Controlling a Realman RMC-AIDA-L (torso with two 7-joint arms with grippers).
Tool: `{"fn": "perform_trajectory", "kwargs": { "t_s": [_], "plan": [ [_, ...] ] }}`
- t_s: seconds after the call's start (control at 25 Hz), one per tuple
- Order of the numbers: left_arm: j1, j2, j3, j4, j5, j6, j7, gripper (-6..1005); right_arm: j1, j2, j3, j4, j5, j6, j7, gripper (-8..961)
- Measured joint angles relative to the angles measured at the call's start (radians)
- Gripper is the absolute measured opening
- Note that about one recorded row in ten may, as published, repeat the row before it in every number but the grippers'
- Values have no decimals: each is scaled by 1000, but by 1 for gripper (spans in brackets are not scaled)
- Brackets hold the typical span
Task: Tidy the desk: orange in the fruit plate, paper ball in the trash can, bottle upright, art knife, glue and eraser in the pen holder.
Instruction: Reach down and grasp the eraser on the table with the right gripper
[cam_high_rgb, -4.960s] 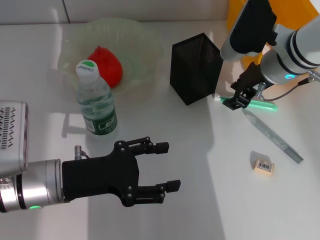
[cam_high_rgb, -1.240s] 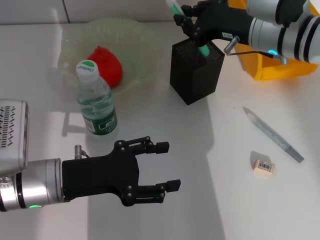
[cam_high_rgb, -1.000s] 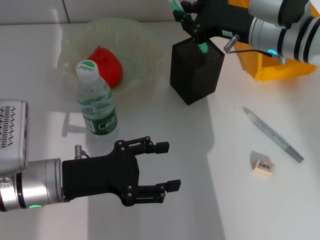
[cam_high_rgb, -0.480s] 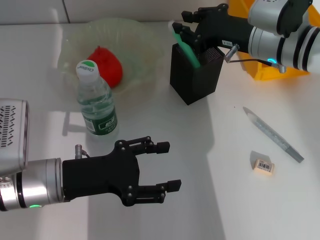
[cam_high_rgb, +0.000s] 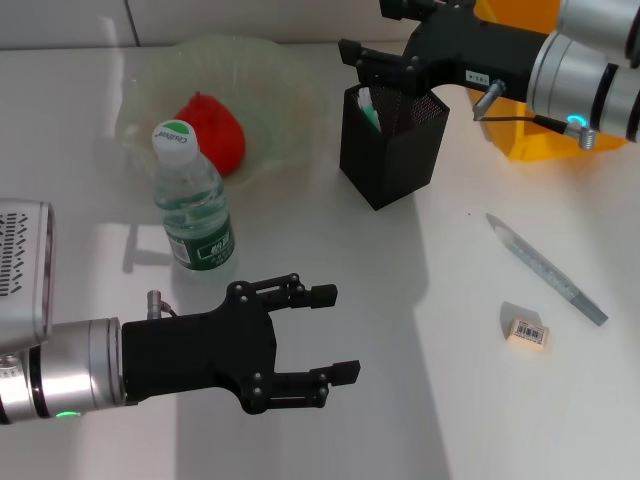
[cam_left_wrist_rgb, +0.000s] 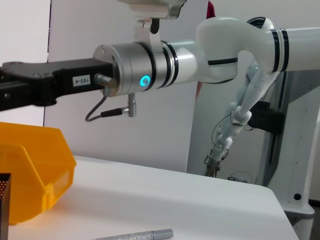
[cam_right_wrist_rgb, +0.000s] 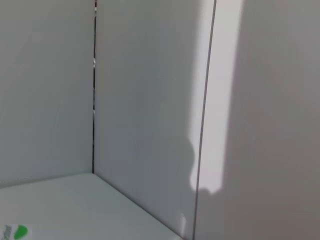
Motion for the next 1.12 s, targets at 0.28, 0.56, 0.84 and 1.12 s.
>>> {"fn": "perform_trajectory", "kwargs": {
  "t_s": [0.28,0.56,0.84,1.12],
  "plan": [
    [0,0,-7,1,0,16,0,783,-109,-7,88,-312,-242,-182,405,734],
    [-2,2,-9,-1,0,24,-2,783,9,-13,192,-622,-919,-754,1103,817],
    [-11,1,-7,0,0,24,-3,783,84,-1,112,-619,-1117,-950,1148,817],
    [-9,0,-6,-4,0,24,-3,783,96,-1,-72,-532,-1252,-941,1133,817]
  ]
}}
